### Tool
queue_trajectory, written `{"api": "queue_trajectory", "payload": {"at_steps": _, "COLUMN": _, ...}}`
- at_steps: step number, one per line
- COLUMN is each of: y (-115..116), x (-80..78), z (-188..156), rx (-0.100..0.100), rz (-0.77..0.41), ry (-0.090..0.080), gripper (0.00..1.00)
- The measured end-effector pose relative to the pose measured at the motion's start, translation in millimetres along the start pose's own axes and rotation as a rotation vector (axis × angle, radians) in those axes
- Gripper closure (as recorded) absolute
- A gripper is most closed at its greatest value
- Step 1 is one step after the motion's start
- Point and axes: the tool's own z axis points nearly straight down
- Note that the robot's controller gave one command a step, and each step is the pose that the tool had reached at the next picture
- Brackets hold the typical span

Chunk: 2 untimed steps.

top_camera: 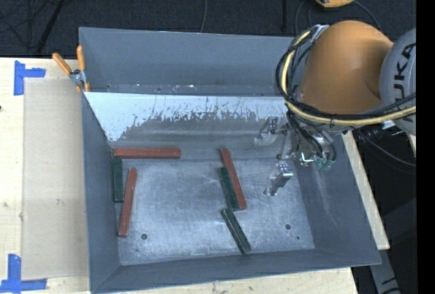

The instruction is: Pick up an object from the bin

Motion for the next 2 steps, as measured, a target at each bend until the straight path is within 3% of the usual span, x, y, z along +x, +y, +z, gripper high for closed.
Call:
{"api": "queue_trajectory", "payload": {"at_steps": 1, "y": 0.0, "x": -1.4, "z": -4.2, "rx": 0.000, "rz": 0.000, "ry": -0.008, "gripper": 0.00}}
{"api": "queue_trajectory", "payload": {"at_steps": 2, "y": 26.6, "x": -13.6, "z": 35.5, "rx": 0.002, "rz": -0.055, "ry": -0.016, "gripper": 0.00}}
